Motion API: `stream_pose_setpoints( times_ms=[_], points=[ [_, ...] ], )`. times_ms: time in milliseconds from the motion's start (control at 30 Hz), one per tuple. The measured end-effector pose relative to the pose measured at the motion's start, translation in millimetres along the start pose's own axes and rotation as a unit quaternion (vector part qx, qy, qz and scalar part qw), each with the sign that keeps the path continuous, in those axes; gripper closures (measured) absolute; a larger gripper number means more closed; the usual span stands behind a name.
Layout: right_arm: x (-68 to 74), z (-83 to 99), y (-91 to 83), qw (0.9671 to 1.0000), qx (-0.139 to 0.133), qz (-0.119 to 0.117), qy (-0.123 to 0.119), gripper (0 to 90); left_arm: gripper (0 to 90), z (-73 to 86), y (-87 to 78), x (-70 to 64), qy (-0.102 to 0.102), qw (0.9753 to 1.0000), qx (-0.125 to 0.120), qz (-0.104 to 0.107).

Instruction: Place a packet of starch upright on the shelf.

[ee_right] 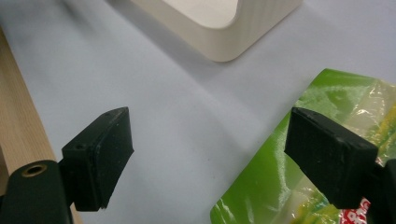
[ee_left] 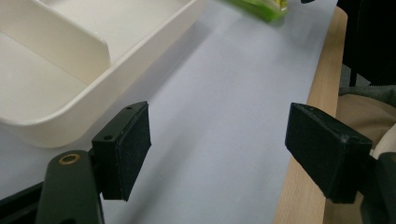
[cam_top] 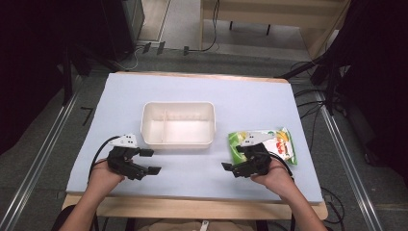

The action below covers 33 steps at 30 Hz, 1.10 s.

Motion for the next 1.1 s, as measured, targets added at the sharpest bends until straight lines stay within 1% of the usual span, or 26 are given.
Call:
stream_pose_setpoints(
  times_ms=[67, 167, 233, 267, 300, 367, 467, 500, 533, 567, 600, 633, 667, 733, 767, 800, 867, 900, 1000, 1033, 1100],
  points=[
    [0.1, 0.7, 1.9, 1.0000, 0.004, -0.002, 0.001, 15.5, 23.2, -0.1, 0.2, -0.2, 0.001, 1.0000, 0.000, 0.001],
    [-2.2, 1.7, 3.2, 0.9999, 0.008, 0.008, 0.006, 15.5, 23.2, 0.1, 0.1, -0.1, 0.001, 1.0000, 0.000, 0.000],
    [-4.3, 2.4, 3.1, 0.9999, 0.010, 0.013, 0.004, 15.4, 23.2, 0.1, 0.0, -0.1, 0.001, 1.0000, 0.001, 0.000],
    [-7.8, 5.5, 2.0, 0.9994, 0.022, 0.019, 0.016, 15.7, 23.1, -0.6, 0.0, -0.6, 0.002, 1.0000, 0.001, 0.001],
    [-9.0, 6.4, 1.1, 0.9992, 0.025, 0.023, 0.024, 16.0, 23.2, -0.6, 0.0, -0.6, 0.002, 1.0000, 0.001, 0.001],
    [-12.1, 6.7, -2.4, 0.9992, 0.023, 0.030, 0.013, 15.9, 23.2, -1.9, 0.9, -1.3, 0.003, 1.0000, 0.000, 0.002],
    [-13.2, 5.9, -4.9, 0.9993, 0.020, 0.026, 0.019, 15.5, 23.2, -2.0, 0.7, -1.2, 0.004, 1.0000, 0.000, 0.002],
    [-13.9, 5.2, -7.1, 0.9992, 0.016, 0.017, 0.031, 15.6, 23.2, -2.0, 0.2, -0.9, 0.003, 1.0000, 0.000, 0.001],
    [-13.0, 4.8, -8.0, 0.9994, 0.014, 0.009, 0.031, 15.7, 23.2, -2.2, 0.1, -0.7, 0.003, 1.0000, -0.001, 0.001],
    [-13.0, 4.8, -8.0, 0.9994, 0.014, 0.009, 0.031, 15.7, 23.2, -2.2, 0.1, -0.7, 0.003, 1.0000, -0.001, 0.001],
    [-11.7, 2.5, -9.5, 0.9997, 0.007, 0.002, 0.025, 23.7, 23.2, -2.1, -0.1, -0.8, 0.002, 1.0000, -0.001, 0.002],
    [-11.1, 1.3, -10.3, 0.9997, 0.004, -0.002, 0.023, 27.3, 23.2, -2.0, -0.1, -0.7, 0.002, 1.0000, -0.001, 0.001],
    [-10.4, 0.1, -11.3, 0.9998, 0.000, -0.007, 0.020, 29.6, 23.2, -2.3, -0.1, -0.6, 0.002, 1.0000, -0.002, 0.001],
    [-10.8, -1.5, -13.1, 0.9998, -0.007, -0.007, 0.016, 32.7, 23.2, -2.5, -0.3, -0.6, 0.004, 1.0000, 0.000, 0.000],
    [-12.0, -2.1, -14.0, 0.9998, -0.010, -0.004, 0.014, 33.3, 23.2, -2.7, -0.1, -1.0, 0.004, 1.0000, -0.001, 0.000],
    [-12.4, -2.9, -14.8, 0.9998, -0.014, -0.005, 0.015, 33.3, 23.2, -2.7, 0.0, -1.0, 0.005, 1.0000, 0.000, 0.000],
    [-10.9, -5.1, -16.2, 0.9995, -0.024, -0.012, 0.017, 31.7, 23.1, -2.9, 0.3, -1.5, 0.004, 1.0000, 0.000, 0.002],
    [-10.2, -6.3, -16.4, 0.9994, -0.028, -0.014, 0.013, 31.8, 23.1, -3.1, 0.7, -1.5, 0.004, 1.0000, -0.001, 0.002],
    [-6.8, -8.1, -17.0, 0.9993, -0.030, -0.016, 0.012, 33.6, 23.2, -3.2, 0.9, -1.6, 0.003, 1.0000, 0.000, 0.002],
    [-5.5, -8.8, -17.3, 0.9994, -0.030, -0.015, 0.004, 36.2, 23.2, -3.2, 0.8, -1.7, 0.003, 1.0000, 0.000, 0.002],
    [-5.4, -9.8, -18.9, 0.9995, -0.029, -0.012, 0.002, 40.7, 23.2, -2.7, 0.1, -1.4, 0.004, 1.0000, 0.002, 0.002]
  ],
)
Point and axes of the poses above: each handheld gripper's, and its own axes: y roughly forward along the jaws, z roughly out of its underside, x roughly to its left, the point moved 9 cm from there along y, roughly forward along the jaws, and after that the axes turned 7 degrees about -z, right-handed, at the moved point
